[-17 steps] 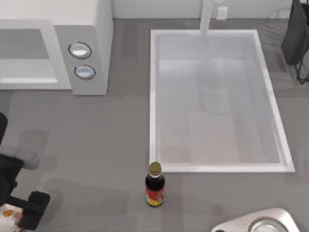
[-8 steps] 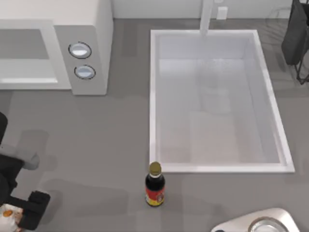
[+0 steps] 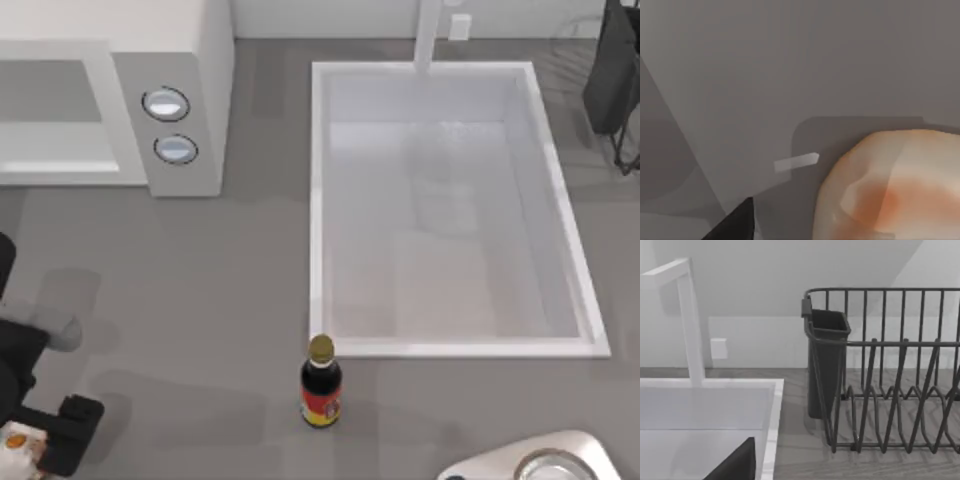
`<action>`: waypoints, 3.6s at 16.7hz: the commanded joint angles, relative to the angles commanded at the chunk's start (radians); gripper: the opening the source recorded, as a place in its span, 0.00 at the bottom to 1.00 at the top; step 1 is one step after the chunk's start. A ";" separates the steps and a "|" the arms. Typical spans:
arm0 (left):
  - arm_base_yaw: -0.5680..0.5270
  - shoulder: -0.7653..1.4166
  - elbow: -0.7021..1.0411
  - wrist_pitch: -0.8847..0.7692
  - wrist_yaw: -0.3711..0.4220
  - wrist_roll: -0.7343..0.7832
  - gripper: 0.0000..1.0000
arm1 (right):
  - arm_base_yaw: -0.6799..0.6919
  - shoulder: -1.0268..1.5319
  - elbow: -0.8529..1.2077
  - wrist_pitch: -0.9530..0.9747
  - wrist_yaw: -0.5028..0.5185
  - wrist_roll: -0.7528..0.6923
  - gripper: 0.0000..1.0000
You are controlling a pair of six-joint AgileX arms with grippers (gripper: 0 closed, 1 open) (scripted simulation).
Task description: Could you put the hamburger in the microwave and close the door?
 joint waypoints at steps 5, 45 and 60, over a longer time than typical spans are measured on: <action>0.001 -0.039 0.085 -0.120 -0.001 -0.003 0.00 | 0.000 0.000 0.000 0.000 0.000 0.000 1.00; 0.306 0.698 0.386 1.475 0.259 -0.130 0.00 | 0.000 0.000 0.000 0.000 0.000 0.000 1.00; 0.293 0.797 0.798 1.232 0.134 -0.116 0.00 | 0.000 0.000 0.000 0.000 0.000 0.000 1.00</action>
